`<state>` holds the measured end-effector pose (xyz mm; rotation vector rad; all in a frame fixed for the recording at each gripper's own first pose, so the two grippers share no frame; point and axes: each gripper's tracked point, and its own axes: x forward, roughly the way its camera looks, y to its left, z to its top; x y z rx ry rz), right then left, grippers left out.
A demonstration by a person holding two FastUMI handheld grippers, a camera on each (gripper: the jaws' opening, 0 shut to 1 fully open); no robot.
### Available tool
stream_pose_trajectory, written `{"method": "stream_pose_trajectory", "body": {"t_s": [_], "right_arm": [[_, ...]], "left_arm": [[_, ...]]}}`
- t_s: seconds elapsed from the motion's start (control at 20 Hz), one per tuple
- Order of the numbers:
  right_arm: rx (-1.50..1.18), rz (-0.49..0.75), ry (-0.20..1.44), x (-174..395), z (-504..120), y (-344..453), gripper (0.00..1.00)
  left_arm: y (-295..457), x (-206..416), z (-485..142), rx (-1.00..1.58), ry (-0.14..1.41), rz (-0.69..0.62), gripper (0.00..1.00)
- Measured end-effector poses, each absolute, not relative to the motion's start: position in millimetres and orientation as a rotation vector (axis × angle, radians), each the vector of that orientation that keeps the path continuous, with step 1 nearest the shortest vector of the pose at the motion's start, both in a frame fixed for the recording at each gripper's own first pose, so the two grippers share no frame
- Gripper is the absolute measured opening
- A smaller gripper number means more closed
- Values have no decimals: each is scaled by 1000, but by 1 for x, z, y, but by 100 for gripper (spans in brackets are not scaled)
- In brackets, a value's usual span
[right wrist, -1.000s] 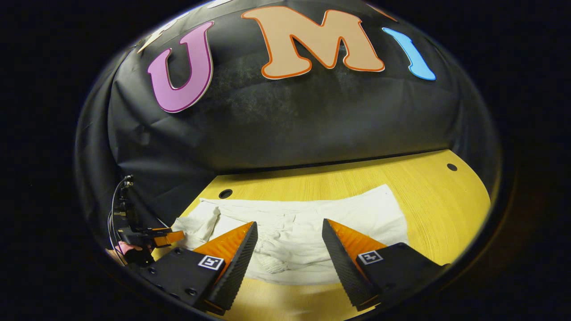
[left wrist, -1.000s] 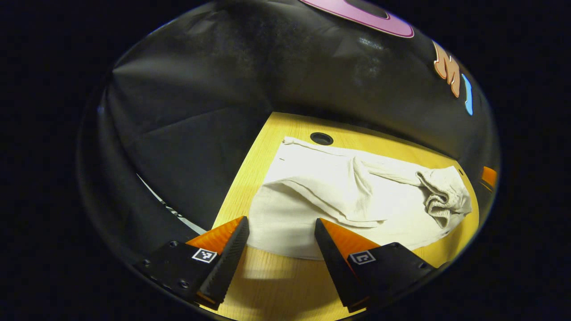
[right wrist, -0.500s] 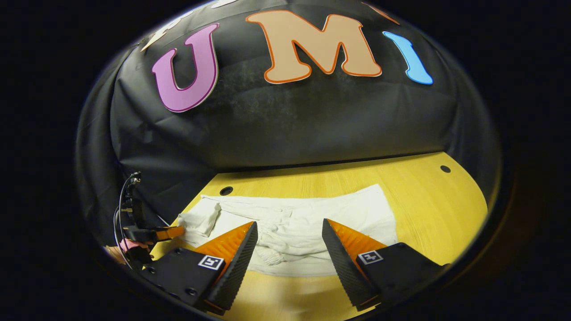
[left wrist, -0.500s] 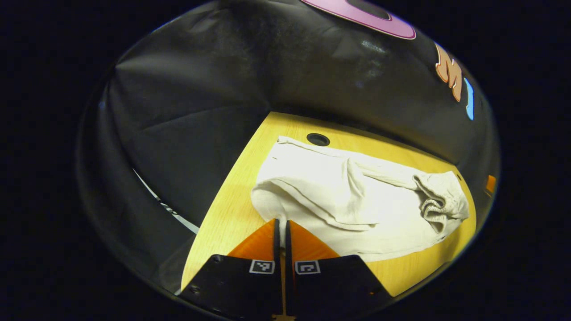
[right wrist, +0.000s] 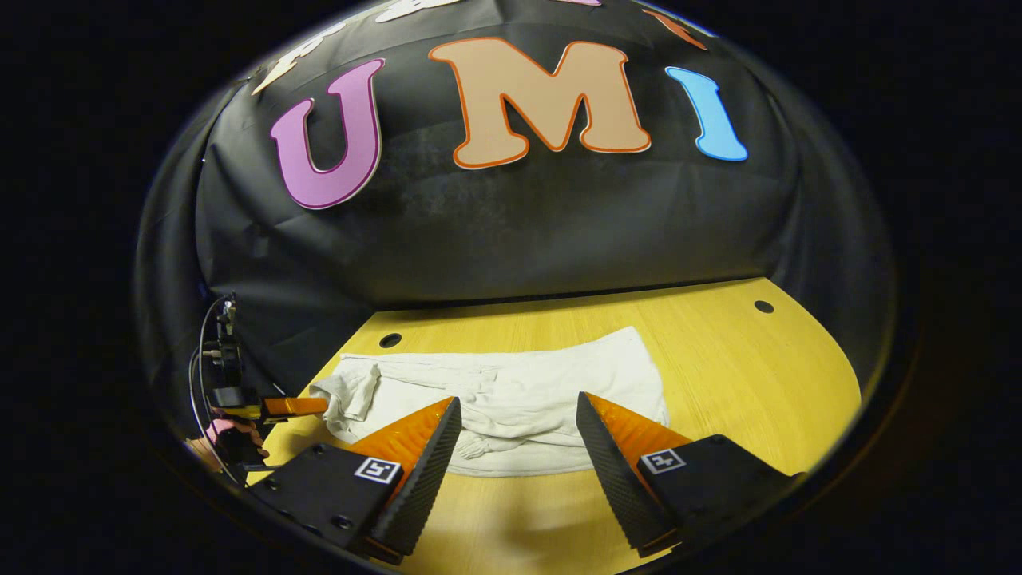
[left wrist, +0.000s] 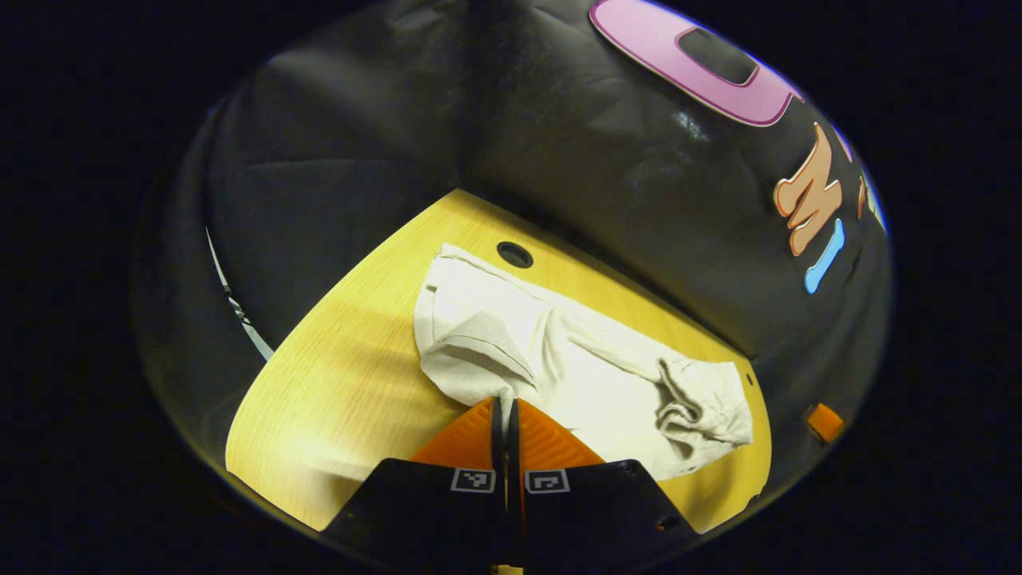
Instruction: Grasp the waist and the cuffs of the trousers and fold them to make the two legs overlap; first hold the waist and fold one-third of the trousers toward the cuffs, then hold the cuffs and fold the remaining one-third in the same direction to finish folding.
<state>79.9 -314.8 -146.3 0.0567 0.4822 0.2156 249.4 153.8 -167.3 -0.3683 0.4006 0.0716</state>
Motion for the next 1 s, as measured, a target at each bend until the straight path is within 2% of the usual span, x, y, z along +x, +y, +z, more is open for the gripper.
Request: {"method": "stream_pose_trajectory", "body": {"t_s": [0.35,0.65,1.0], "right_arm": [[66,217,479,71,-130,-357,93],[75,220,494,69,-130,-403,93],[52,231,501,76,-131,-454,93]], "left_arm": [[71,260,-103,-460,279,-19,0],[-19,276,-59,-417,219,-107,0],[-131,291,-40,-322,183,-217,0]]}}
